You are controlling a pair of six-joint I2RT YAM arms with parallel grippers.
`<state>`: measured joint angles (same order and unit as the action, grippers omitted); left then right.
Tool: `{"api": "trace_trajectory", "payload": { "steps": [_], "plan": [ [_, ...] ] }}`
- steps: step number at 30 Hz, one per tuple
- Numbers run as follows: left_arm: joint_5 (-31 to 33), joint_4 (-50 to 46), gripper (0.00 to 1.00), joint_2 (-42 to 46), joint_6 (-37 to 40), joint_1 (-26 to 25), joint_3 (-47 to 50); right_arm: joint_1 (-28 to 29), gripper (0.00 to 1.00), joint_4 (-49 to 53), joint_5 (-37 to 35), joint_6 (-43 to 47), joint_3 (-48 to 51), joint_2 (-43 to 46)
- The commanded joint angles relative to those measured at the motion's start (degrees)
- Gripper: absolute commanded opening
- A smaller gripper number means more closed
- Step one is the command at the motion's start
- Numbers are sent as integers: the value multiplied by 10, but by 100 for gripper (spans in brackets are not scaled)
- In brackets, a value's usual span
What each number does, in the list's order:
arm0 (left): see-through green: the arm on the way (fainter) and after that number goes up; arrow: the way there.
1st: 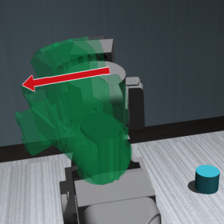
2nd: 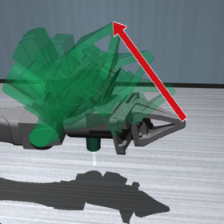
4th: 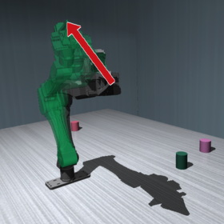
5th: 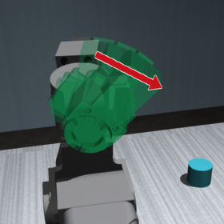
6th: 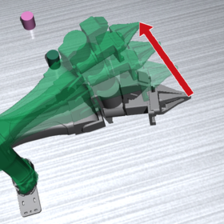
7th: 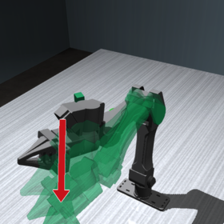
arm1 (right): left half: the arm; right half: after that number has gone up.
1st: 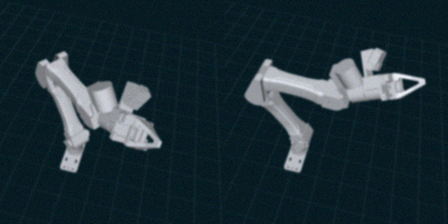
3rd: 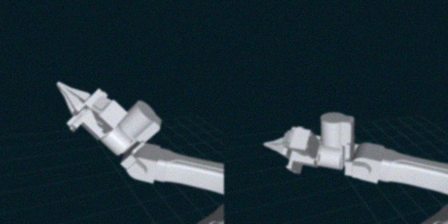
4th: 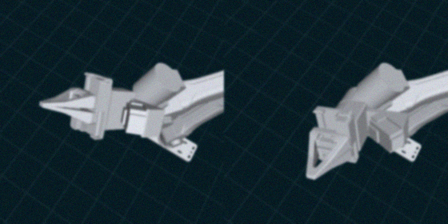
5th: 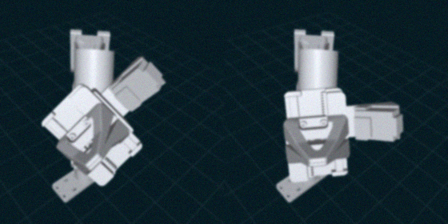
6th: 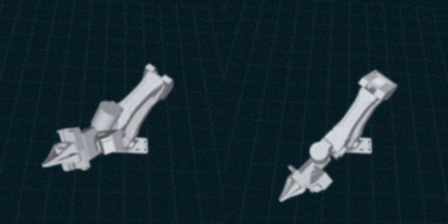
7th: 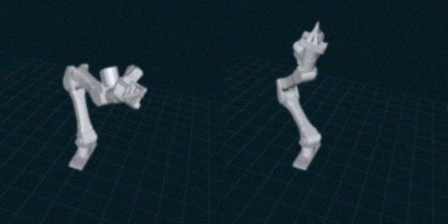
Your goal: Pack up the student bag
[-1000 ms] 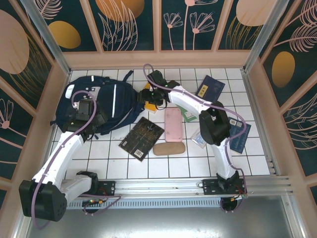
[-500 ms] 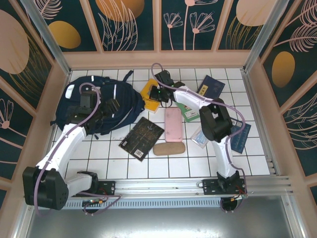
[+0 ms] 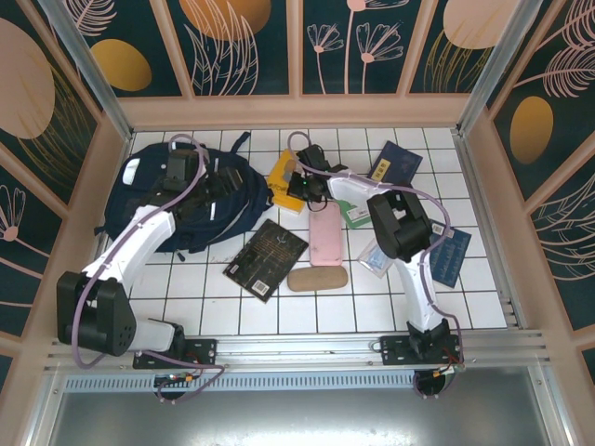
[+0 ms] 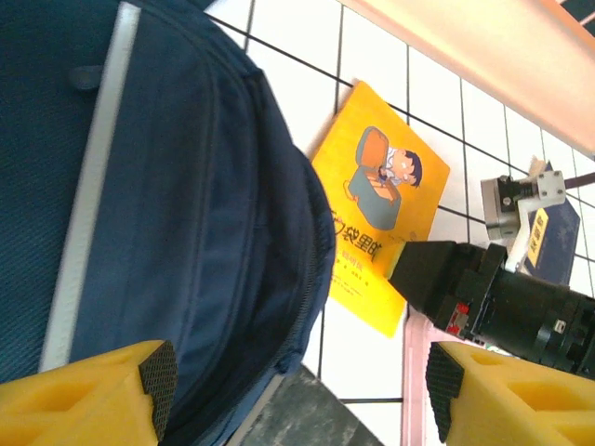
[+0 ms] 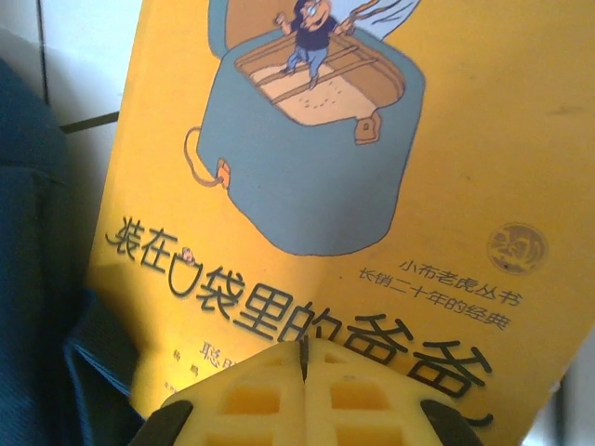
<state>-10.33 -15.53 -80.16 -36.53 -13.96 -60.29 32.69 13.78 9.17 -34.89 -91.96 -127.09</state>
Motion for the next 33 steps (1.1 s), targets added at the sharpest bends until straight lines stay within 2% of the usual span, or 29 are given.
{"api": "trace_trajectory", "payload": {
  "steps": [1,5,7,9,12,14,15,19,28,33],
  "plan": [
    [-9,20,73,-35,-6,-20,-32,-31,0,54,-30,10,82,26],
    [-17,30,72,-83,-9,-48,-64,-49,0,30,-21,27,151,74],
    [-20,33,72,-111,-11,-63,-83,-55,0,24,-9,38,156,90],
    [-28,37,72,-138,-15,-73,-102,-56,4,24,2,51,145,103],
    [-39,40,71,-177,-17,-85,-127,-56,19,38,-2,55,113,125],
    [-44,41,71,-217,-16,-91,-147,-57,41,54,-17,55,89,136],
    [-46,40,71,-230,-17,-92,-155,-57,46,61,-27,56,82,137],
    [-53,35,69,-284,-20,-94,-189,-66,48,83,-56,65,56,128],
    [-58,14,67,-371,-8,-105,-254,-82,49,89,-60,65,59,82],
    [-37,-13,66,-408,-1,-106,-279,-86,49,83,-49,62,61,57]
  ]
}}
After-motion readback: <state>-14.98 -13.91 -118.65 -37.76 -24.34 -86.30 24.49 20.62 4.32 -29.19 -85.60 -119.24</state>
